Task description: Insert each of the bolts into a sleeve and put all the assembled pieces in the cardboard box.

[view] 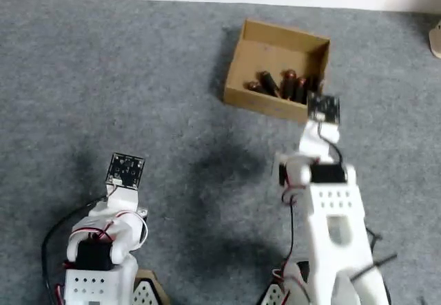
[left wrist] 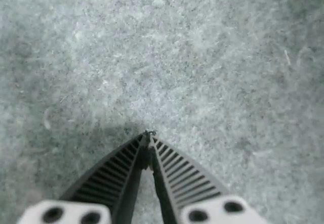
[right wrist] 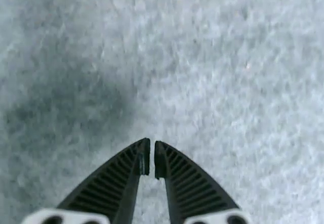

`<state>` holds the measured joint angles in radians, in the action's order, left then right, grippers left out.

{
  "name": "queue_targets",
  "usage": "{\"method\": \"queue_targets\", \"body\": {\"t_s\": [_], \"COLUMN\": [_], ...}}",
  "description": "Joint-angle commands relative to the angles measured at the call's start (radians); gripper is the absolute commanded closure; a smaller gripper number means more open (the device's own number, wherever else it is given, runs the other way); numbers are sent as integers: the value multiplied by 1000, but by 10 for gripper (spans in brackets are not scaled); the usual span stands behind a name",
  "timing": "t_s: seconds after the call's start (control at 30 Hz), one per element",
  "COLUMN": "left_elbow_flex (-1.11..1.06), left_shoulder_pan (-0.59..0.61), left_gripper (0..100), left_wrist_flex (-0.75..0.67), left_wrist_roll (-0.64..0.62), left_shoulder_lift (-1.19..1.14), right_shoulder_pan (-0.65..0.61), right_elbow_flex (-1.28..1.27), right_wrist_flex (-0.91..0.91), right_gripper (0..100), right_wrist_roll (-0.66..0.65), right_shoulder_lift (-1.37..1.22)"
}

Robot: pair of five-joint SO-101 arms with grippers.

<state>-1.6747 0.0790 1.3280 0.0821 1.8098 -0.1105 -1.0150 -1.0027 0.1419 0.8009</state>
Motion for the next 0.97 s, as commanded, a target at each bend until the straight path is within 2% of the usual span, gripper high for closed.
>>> {"method": "queue_targets", "body": {"t_s": [0.0,0.23,0.57,0.93], "left_elbow_flex": [-18,-18,-18,-18], "left_shoulder_pan": [-19,-19,-19,-19], "left_gripper": [994,994,994,994], "left_wrist_flex": [6,6,6,6], "left_wrist_roll": [5,5,5,5], "left_shoulder_lift": [4,4,4,4], "right_shoulder_pan": [5,5,21,27], "right_elbow_flex": [-97,-367,-680,-759], "right_wrist_flex": [10,-5,-7,-7], "right_gripper": [994,994,994,994], "right_wrist_roll": [-17,-107,-107,-107], "right_shoulder_lift": [197,524,1029,1030]}}
